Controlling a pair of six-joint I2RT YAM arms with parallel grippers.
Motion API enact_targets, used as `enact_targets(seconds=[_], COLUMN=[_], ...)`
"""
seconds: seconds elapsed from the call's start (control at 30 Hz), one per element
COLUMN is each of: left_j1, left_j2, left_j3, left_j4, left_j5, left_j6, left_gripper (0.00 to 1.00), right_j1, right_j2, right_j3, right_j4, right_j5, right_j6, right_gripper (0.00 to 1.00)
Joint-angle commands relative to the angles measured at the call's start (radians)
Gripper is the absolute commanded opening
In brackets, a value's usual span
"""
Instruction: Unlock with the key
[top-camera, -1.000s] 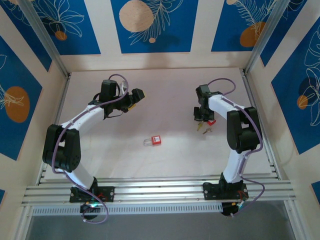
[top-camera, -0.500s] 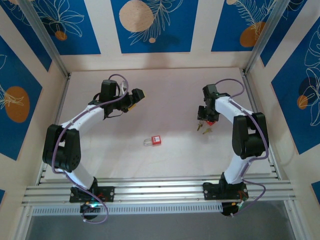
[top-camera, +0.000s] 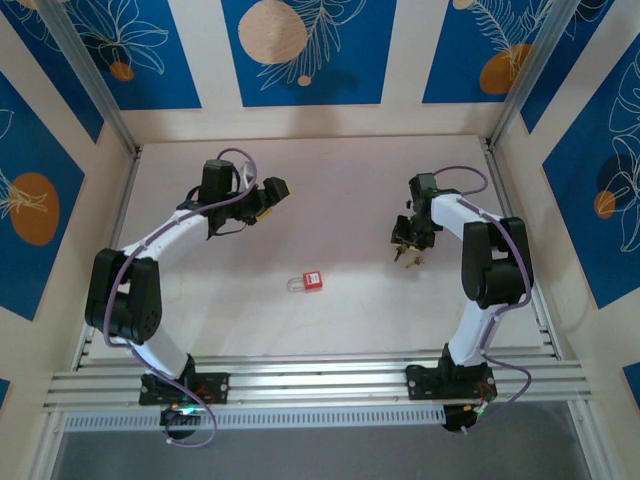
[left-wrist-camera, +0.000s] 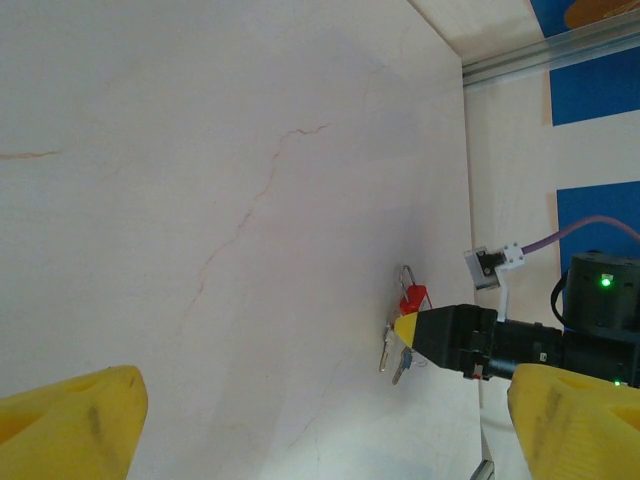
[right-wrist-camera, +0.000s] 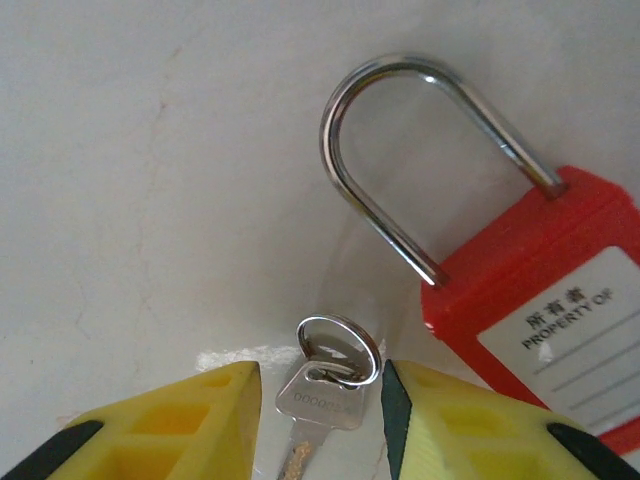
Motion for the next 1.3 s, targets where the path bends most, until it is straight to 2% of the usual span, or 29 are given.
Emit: enact_targets(seconds=[0.0, 0.17, 0.37, 0.7, 0.9, 1.13, 1.27], left_j1=[-0.004, -0.004, -0.004, -0.003, -0.004, -0.004, -0.015], left_j2=[0.013, 0.013, 0.013, 0.013, 0.014, 0.012, -0.020], left_j3=[0.018, 0.019, 0.019, 0.019, 0.020, 0.017, 0.002], left_j4=[-0.013, -0.015, -0.015, -0.016, -0.015, -0.009, -0.001], left_j5=[0.024, 0.024, 0.021, 0.020, 0.024, 0.016, -0.030], left_j6=[-0.004, -0.003, 0.000, -0.001, -0.002, -0.002, 0.026], left_gripper=[0.92, 0.92, 0.92, 0.92, 0.92, 0.92, 1.00], right_j1=[-0.008, -0.012, -0.010, 0.012, 0.021, 0.053, 0.090], right_j2=[0.003, -0.002, -0.022, -0.069, -0.097, -0.166, -0.213], right_j3=[-0.014, -0.025, -0.039, -0.059, -0.058, -0.052, -0.046], right_j4=[0.007, 0.015, 0.036, 0.055, 0.049, 0.029, 0.006], right_j5=[-0.055, -0.054, -0.057, -0.009, 0.024, 0.046, 0.067], right_j6=[0.017, 0.014, 0.014, 0.013, 0.010, 0.012, 0.014], right_gripper=[0.39, 0.38, 0.24, 0.09, 0.04, 0.03, 0.02])
